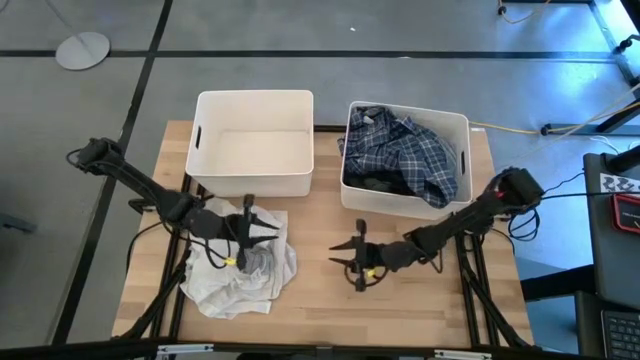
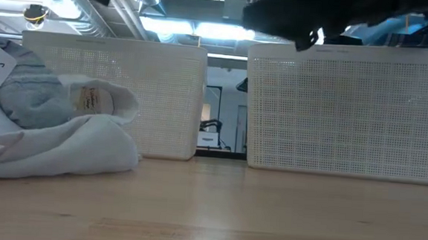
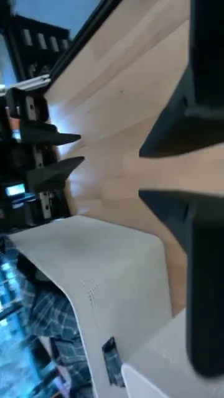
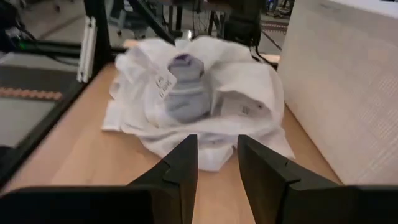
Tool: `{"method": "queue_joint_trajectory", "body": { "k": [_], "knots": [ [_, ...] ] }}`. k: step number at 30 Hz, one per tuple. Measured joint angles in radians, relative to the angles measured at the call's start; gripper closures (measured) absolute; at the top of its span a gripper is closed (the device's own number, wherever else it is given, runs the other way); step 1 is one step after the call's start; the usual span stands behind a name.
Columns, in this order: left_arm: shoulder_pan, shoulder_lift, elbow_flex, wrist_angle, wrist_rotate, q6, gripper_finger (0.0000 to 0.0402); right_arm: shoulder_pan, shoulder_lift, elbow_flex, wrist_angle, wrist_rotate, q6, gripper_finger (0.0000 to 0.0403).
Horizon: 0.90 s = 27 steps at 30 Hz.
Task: Sort clothes
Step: Put the gray socks into the left white bin
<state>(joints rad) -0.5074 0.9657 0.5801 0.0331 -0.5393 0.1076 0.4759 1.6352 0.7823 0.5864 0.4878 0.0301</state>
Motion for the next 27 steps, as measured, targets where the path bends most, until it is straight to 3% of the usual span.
{"method": "queue_joint_trajectory", "body": {
  "k": [4,9,12,17,27],
  "knots": [
    [0.001,0.012,0.157,-0.291,0.01,-0.122,0.0237,-0.012,0.039,0.016,-0.008,-0.002,-0.013,0.0285],
    [-0.039,0.075,0.337,-0.654,0.135,-0.424,0.0167,-0.011,0.045,0.019,-0.014,0.0,-0.014,0.0285],
    [-0.08,0.121,0.359,-0.803,0.173,-0.646,0.0157,-0.011,0.045,0.019,-0.009,0.0,-0.012,0.0285],
    [-0.143,0.229,0.358,-0.926,0.197,-0.862,0.0155,-0.011,0.045,0.019,-0.005,0.0,-0.01,0.0285],
    [-0.156,0.37,0.359,-0.917,0.2,-0.933,0.0155,-0.02,0.045,0.019,-0.01,0.001,-0.013,0.0285]
  ]
}}
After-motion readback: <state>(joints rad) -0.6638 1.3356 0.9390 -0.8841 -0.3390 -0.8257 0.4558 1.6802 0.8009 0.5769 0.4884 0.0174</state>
